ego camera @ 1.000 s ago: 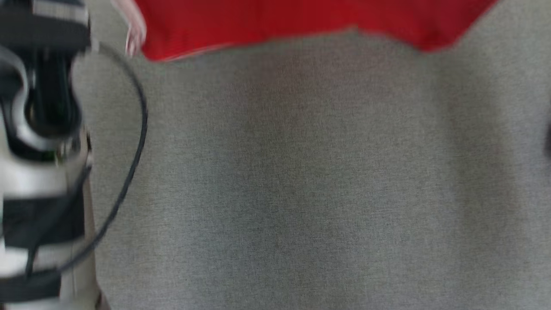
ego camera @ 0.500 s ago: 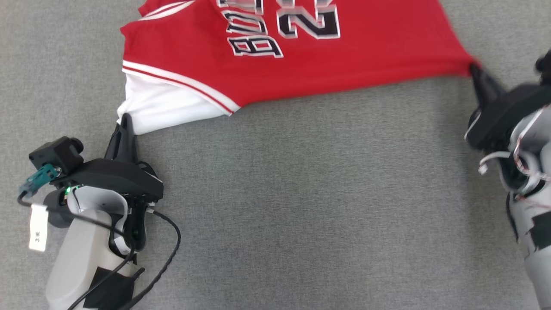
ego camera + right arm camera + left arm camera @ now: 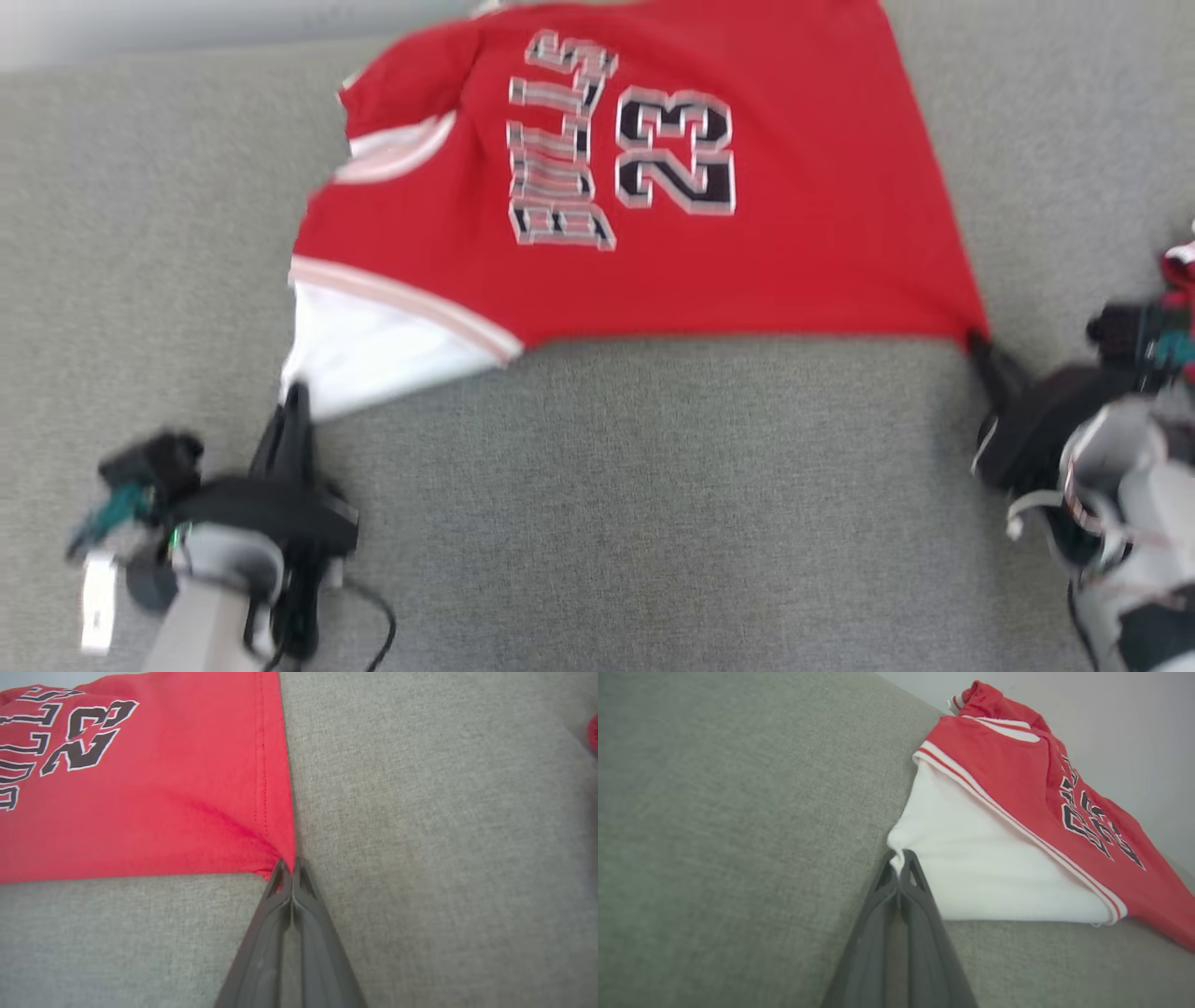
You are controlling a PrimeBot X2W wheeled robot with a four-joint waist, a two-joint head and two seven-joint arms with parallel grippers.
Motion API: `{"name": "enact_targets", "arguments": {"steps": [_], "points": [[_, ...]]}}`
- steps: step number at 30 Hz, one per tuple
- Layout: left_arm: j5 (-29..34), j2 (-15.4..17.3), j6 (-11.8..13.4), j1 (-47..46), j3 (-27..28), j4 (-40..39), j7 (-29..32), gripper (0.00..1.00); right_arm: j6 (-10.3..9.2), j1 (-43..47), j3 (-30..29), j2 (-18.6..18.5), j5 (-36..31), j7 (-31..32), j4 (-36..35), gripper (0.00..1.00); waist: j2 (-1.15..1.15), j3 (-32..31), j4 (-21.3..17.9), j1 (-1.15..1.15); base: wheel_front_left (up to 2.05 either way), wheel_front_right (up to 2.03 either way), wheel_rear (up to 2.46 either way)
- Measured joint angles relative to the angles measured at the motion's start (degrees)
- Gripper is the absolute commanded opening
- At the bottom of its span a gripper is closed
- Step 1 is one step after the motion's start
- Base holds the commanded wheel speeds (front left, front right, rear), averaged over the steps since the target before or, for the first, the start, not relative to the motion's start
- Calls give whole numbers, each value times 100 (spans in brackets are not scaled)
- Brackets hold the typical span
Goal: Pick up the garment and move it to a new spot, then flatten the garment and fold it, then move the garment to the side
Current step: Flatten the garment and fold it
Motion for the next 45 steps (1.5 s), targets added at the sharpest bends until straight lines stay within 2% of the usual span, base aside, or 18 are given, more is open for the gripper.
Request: {"name": "enact_targets", "arguments": {"steps": [7,13,23,32,45], "points": [[-527,-3,-200,1071,282,-75,29,0,49,1102,-23,118,133,-7,-280,0,0,-530,56,0,0,0,0],[-876,-20,-353,1825,344,-237,299,0,32,2087,-82,159,186,8,-773,0,0,-934,154,0,0,0,0],[-1115,-57,-403,2488,307,-504,737,0,-314,3150,-141,187,226,320,-1646,0,0,-1289,404,0,0,0,0],[-1301,31,-393,2927,333,-921,1161,0,-624,3877,-185,233,299,787,-2493,0,1,-1310,422,1,0,0,0],[-1637,303,-364,3294,393,-1505,1862,0,-909,4069,-483,138,281,1018,-3307,0,1,-1340,409,2,0,0,0]]}}
